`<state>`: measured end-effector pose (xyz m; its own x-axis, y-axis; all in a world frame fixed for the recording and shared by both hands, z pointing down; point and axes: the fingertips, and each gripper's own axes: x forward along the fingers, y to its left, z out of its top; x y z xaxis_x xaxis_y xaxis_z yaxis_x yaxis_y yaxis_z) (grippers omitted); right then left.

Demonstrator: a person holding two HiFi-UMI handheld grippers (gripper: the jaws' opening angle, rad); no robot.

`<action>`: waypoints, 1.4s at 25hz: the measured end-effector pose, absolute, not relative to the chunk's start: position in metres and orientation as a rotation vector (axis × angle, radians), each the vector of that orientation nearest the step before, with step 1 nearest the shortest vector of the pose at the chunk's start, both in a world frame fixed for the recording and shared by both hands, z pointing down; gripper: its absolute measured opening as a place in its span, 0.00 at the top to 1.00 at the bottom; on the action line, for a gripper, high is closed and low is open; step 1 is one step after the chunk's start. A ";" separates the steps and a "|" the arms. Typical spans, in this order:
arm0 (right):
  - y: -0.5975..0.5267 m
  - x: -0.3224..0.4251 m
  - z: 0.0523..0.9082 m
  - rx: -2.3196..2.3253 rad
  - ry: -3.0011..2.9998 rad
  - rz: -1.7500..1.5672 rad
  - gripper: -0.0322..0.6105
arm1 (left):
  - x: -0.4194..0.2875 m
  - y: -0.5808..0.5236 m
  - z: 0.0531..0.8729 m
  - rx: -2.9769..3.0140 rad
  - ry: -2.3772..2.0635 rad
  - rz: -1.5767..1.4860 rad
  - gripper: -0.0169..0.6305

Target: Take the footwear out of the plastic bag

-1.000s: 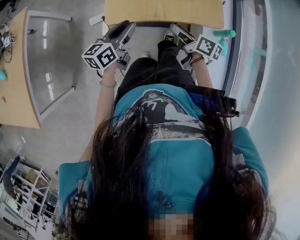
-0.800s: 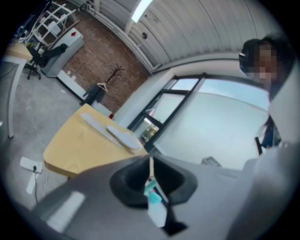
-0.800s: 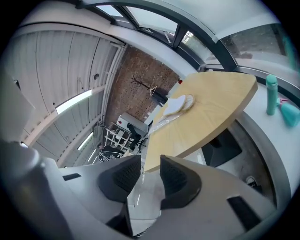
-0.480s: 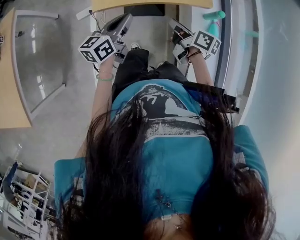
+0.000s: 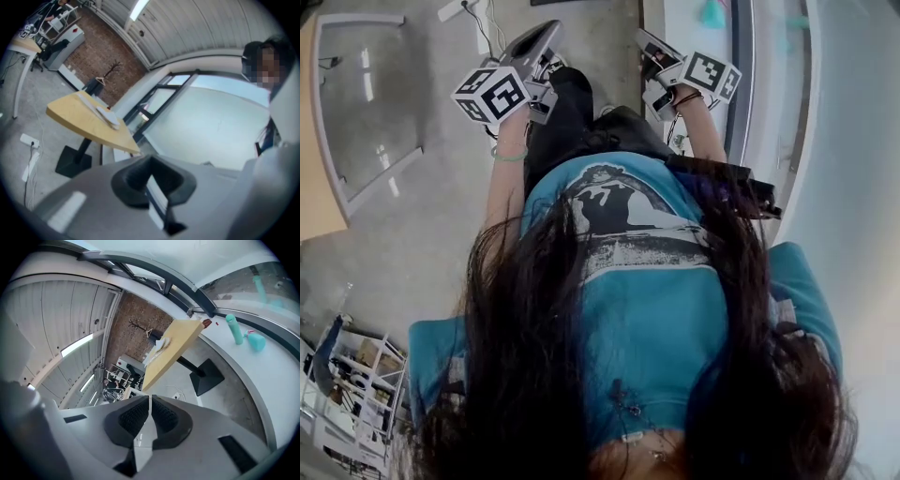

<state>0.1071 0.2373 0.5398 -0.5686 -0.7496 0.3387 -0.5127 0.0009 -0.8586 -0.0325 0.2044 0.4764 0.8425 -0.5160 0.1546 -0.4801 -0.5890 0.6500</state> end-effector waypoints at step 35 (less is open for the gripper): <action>0.226 0.094 0.518 -1.209 2.206 -1.471 0.92 | -0.043 0.218 0.458 2.344 -0.862 -0.132 0.97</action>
<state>0.0944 0.2263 0.5178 -0.6345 -0.7339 0.2427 -0.5062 0.1573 -0.8479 -0.0428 0.2178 0.4580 0.7812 -0.6132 0.1169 -0.5502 -0.5880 0.5929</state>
